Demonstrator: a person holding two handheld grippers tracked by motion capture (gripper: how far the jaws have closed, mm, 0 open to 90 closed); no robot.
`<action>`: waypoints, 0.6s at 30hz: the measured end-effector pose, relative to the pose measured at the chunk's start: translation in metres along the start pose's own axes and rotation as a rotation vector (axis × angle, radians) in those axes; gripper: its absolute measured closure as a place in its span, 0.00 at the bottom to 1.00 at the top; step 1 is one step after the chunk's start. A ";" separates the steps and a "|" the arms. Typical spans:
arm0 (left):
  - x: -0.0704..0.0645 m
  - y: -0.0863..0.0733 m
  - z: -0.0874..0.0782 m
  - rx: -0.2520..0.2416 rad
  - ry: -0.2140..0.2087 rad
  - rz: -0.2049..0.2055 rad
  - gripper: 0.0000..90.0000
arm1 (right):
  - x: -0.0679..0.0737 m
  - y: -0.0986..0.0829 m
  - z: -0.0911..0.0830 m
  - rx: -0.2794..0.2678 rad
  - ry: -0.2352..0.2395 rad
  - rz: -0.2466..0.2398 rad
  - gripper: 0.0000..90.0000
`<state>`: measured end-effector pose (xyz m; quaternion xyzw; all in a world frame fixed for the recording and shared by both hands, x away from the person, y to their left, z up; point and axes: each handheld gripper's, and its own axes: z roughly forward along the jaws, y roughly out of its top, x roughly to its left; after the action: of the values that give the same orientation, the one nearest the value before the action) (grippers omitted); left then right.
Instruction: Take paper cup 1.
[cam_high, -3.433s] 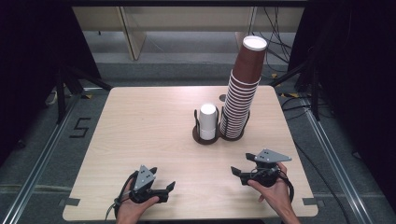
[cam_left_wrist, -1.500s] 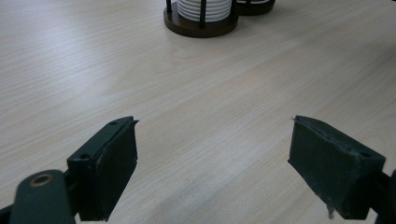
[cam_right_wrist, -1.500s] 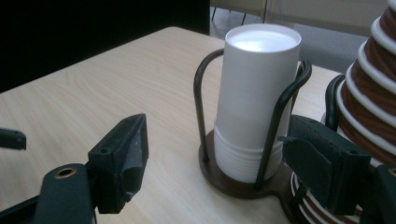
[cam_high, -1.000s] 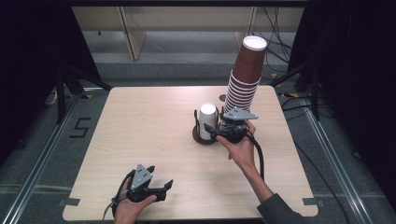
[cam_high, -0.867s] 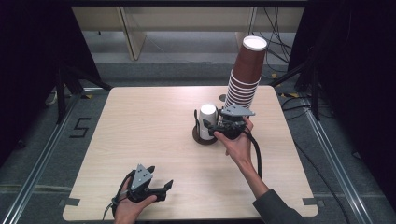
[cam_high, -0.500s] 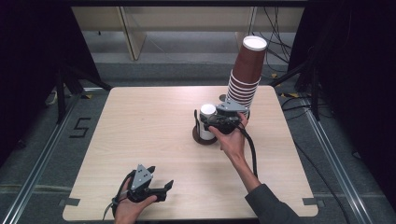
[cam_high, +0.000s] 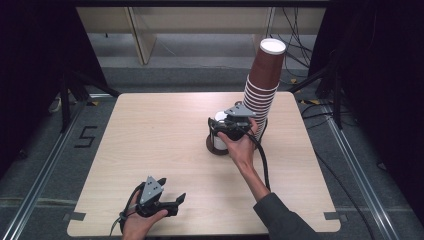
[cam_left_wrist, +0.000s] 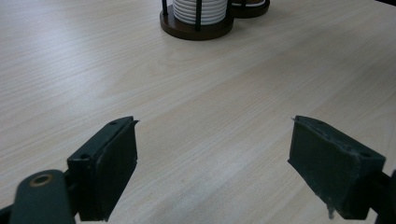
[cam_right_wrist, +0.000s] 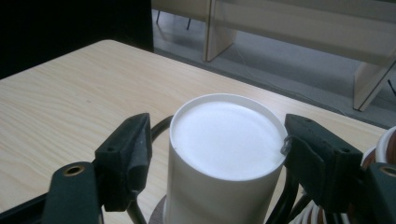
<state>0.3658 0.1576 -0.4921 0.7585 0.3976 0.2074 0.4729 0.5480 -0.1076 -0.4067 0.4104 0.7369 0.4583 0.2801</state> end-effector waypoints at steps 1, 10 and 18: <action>0.000 0.000 0.000 0.002 0.004 0.000 0.17 | 0.000 -0.001 0.001 0.007 -0.003 0.007 0.31; 0.000 0.000 0.000 0.001 -0.002 0.001 0.17 | -0.003 -0.002 0.003 -0.015 -0.015 0.032 0.39; 0.000 0.000 0.000 0.003 0.003 0.001 0.17 | -0.001 0.003 -0.005 -0.058 -0.025 0.042 0.39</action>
<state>0.3657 0.1576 -0.4917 0.7590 0.3983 0.2082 0.4710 0.5458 -0.1100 -0.4014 0.4232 0.7110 0.4802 0.2913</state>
